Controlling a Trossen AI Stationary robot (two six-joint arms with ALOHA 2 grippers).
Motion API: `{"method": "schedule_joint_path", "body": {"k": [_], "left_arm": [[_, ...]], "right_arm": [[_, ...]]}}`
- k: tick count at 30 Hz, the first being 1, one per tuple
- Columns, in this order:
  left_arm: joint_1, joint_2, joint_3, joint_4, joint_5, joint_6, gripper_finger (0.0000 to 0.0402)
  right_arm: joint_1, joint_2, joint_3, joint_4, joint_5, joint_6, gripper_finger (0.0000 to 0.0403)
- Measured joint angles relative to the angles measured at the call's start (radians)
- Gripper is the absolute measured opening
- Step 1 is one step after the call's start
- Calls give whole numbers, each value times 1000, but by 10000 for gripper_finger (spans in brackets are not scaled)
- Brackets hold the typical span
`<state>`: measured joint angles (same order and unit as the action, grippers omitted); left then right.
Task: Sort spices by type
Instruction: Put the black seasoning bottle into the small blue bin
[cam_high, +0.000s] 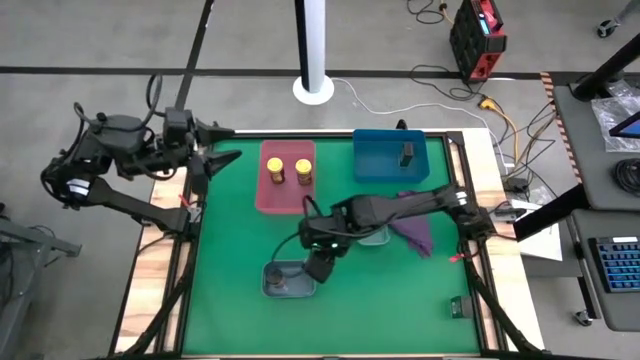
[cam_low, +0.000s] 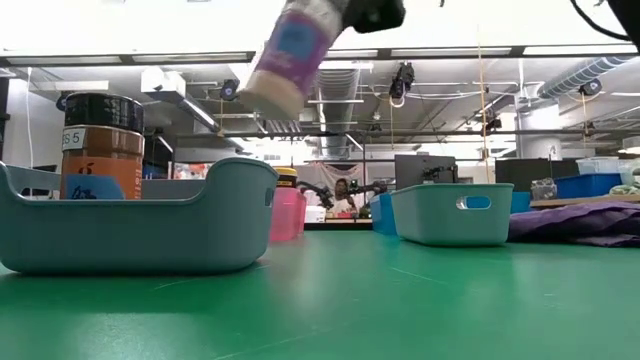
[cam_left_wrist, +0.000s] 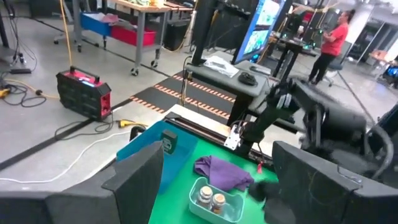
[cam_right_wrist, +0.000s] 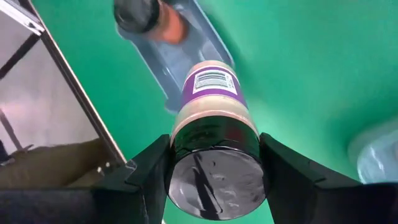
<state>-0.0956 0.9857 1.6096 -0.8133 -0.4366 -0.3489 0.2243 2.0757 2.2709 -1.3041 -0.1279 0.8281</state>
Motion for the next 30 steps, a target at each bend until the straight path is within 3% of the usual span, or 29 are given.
{"method": "schedule_joint_path", "body": {"k": [5,13,23,26,30], "left_arm": [[0,-22,0,-2,0,-15,283],[-2,-34,0,-5,0,-44,283],[-10,-19,-2,-56,11,-61,283],[-35,-14,-6,-92,34,-80,283],[-123,8,-32,-95,44,-87,283]], "right_arm": [[2,90,83,20,1,-63,196],[4,87,67,44,97,-79,196],[25,86,61,76,126,-89,196],[29,75,65,44,133,-94,196],[41,25,74,-64,238,-116,196]]}}
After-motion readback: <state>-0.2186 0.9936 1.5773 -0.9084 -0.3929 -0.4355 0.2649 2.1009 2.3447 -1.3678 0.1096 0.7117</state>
